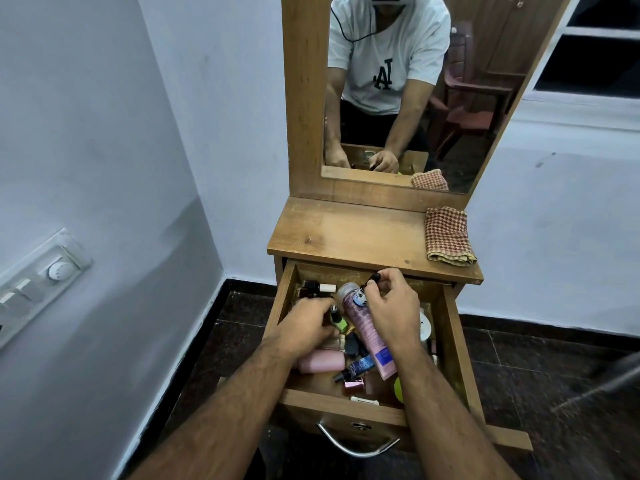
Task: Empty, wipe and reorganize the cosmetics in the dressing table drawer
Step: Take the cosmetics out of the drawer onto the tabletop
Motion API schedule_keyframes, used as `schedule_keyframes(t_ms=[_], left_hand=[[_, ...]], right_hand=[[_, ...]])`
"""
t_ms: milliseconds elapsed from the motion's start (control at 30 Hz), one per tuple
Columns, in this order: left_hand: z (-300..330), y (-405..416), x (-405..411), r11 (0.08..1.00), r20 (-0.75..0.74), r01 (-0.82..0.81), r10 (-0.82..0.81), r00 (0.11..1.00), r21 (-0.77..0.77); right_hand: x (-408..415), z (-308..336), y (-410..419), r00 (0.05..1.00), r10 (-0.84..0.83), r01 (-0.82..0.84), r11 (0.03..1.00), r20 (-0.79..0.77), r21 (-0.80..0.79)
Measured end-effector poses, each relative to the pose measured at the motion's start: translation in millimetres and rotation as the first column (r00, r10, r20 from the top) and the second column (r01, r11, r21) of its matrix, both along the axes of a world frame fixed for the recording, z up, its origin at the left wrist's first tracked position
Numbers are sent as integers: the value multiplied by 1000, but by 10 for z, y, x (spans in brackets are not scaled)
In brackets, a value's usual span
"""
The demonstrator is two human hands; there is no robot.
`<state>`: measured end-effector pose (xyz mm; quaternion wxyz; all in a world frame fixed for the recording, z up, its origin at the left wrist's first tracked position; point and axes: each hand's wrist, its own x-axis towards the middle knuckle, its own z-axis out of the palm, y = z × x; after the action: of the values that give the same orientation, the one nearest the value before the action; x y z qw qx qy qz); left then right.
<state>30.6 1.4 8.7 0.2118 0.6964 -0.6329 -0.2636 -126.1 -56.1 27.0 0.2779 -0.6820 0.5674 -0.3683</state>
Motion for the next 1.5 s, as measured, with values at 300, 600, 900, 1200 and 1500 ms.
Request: schedule_keyframes(t_ms=[300,600,900,1200,1500], left_hand=[[412,62,163,898,-175,-263,213,961,-354],[1036,-800,800,900,2,-238,257,966,-366],[837,-1294,1034,933,-1,-259,267,964,-251],[687,-1585,1121,886,-45,-327,331,943,-328],[574,-1665,1154,802,-139,-423,404,904,-422]], right_hand=[[42,143,86,988,-4,33,982,156,-185],[634,807,-618,991,85,-110,954,-101,-278],[943,601,-1189,952,141,-163,985,-273,-62],[1266,618,-1462,975,75,-100,989,-207,-113],[1389,611,-1521,985,-29,1,987,-171,-161]])
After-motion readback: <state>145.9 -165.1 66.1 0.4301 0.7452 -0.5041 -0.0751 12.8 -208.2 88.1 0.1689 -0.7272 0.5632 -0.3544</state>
